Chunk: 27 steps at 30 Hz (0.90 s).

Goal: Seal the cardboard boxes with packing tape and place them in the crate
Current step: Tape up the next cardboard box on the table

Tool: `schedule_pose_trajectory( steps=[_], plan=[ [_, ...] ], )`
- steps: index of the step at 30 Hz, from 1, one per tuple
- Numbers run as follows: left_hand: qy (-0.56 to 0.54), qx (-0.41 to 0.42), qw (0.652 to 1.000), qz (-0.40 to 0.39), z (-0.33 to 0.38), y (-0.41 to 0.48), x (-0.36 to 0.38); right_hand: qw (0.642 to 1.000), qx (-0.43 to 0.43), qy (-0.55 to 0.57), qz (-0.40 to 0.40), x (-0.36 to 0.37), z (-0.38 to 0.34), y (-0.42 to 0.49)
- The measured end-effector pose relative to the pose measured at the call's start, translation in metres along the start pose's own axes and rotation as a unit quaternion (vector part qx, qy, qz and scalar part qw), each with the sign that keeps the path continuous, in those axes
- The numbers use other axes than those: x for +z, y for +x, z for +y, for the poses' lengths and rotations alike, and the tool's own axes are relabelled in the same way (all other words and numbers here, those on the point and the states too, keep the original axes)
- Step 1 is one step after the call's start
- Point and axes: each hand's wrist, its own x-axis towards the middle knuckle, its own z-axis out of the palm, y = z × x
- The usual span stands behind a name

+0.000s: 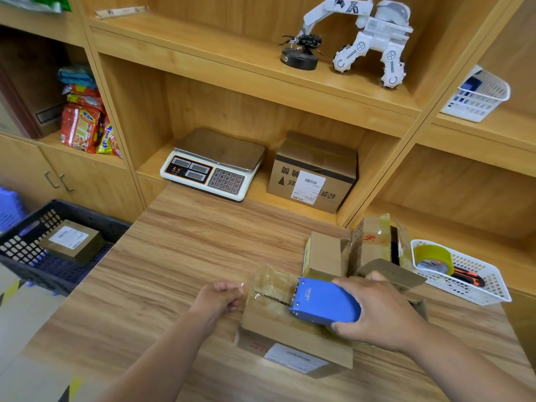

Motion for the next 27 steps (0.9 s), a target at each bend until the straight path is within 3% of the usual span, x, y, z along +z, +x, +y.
schedule_pose_trajectory(
  steps=[5,9,13,16,20,23,25,27],
  plan=[
    [-0.02,0.0,0.999,-0.032,-0.009,-0.001,0.012,1.0,0.004,0.014,0.003,0.001,0.0,-0.001],
    [-0.02,0.008,1.0,-0.006,-0.016,0.002,0.016,0.999,0.01,0.031,0.0,0.003,0.001,-0.001],
    [0.09,-0.007,0.995,0.044,-0.018,0.004,0.017,0.999,0.017,0.042,-0.003,0.004,0.002,-0.002],
    [0.132,-0.025,0.99,0.032,-0.017,0.001,0.015,0.999,0.02,0.045,-0.001,0.005,0.003,-0.003],
    [0.135,0.064,0.987,0.064,-0.002,-0.009,0.014,0.999,0.008,0.051,0.009,0.007,0.003,-0.002],
    [0.03,-0.003,0.998,-0.062,0.009,-0.019,0.028,0.998,0.003,0.057,0.017,0.009,0.004,-0.001],
    [0.058,-0.022,0.989,-0.136,0.009,-0.025,0.037,0.998,0.0,0.054,0.015,0.01,0.005,-0.002],
    [0.088,0.001,0.983,-0.159,0.014,-0.025,0.032,0.998,0.002,0.055,0.015,0.01,0.007,-0.003]
  ],
)
